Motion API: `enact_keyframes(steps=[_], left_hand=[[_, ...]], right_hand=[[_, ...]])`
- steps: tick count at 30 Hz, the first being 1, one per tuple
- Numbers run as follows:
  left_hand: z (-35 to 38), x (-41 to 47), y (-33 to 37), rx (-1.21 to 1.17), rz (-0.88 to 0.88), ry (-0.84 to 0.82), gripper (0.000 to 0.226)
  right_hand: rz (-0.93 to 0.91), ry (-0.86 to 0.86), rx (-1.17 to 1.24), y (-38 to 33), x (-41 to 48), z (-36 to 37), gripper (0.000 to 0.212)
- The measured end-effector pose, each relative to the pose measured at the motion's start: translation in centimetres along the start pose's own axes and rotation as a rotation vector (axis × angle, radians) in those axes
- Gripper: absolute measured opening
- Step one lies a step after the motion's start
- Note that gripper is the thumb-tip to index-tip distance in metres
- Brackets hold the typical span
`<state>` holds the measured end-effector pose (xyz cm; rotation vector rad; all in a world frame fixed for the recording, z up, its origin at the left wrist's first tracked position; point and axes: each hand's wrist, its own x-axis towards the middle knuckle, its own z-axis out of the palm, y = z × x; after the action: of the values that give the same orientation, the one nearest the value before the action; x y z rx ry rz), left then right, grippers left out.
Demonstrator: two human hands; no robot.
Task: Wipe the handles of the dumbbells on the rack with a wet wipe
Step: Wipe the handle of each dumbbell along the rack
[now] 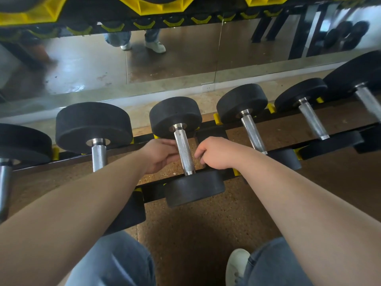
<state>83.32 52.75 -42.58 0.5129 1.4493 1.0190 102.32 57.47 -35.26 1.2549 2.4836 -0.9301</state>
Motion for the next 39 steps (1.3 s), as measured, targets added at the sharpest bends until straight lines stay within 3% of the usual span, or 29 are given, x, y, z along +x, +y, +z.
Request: enact_keyframes(steps=[3,6,8,10,14,16,18,21,23,25,28,32,36,39], left_hand=[[0.1,-0.5,0.2,-0.051,-0.013,-0.068,0.025],[0.9,-1.9,-0.3,0.261,-0.244,-0.293,0.025],[1.1,-2.2,-0.3,0.318,-0.285,-0.319,0.026],[0.8,-1.8,-0.2,0.240,-0.242,-0.274,0.029],[-0.6,0.5,0.1,-0.146,0.050,0.099,0.025],[-0.7,0.7,0.4,-0.199,0.114,0.150,0.025],[-0.3,0.0,0.4,-0.085,0.073,0.060,0.026],[0.8,-1.8,-0.2,0.280,-0.138,-0.196,0.026],[1.1,-2.1,-0.4,0.384,-0.203,-0.253,0.029],[0.9,-1.4,-0.2,0.292,-0.142,-0.157,0.031],[-0.3,0.0,0.4,-0.047,0.040,0.126,0.027],[-0.4,-1.2,0.5,-0.166,0.129,0.229,0.019],[0.1,-3.0,0.6,0.144,0.168,0.213,0.014],[0.3,-4.1,0.4,0.400,0.180,0.113,0.008]], right_hand=[[-0.003,0.012,0.031,-0.2,0.0,0.0,0.039],[-0.009,0.001,0.030,-0.5,-0.3,0.0,0.039],[-0.007,-0.012,0.033,-0.5,-0.4,-0.1,0.040],[0.001,-0.017,0.045,-0.4,-0.3,-0.2,0.041],[0.009,0.001,0.053,-0.4,-0.2,-0.2,0.041],[0.006,0.001,0.050,-0.5,-0.3,-0.1,0.040],[0.005,0.002,0.054,-0.6,-0.5,-0.1,0.040],[0.005,0.000,0.050,-0.6,-0.7,0.1,0.040],[0.001,-0.009,0.039,-0.5,-0.8,0.1,0.040],[-0.003,-0.006,0.041,-0.4,-1.0,0.0,0.040],[-0.004,0.025,0.072,-0.1,-1.0,-0.2,0.039],[0.000,0.037,0.068,0.0,-1.1,-0.1,0.038],[-0.009,0.038,0.063,0.0,-1.1,0.0,0.038],[-0.014,0.026,0.046,-0.1,-0.9,0.2,0.038]])
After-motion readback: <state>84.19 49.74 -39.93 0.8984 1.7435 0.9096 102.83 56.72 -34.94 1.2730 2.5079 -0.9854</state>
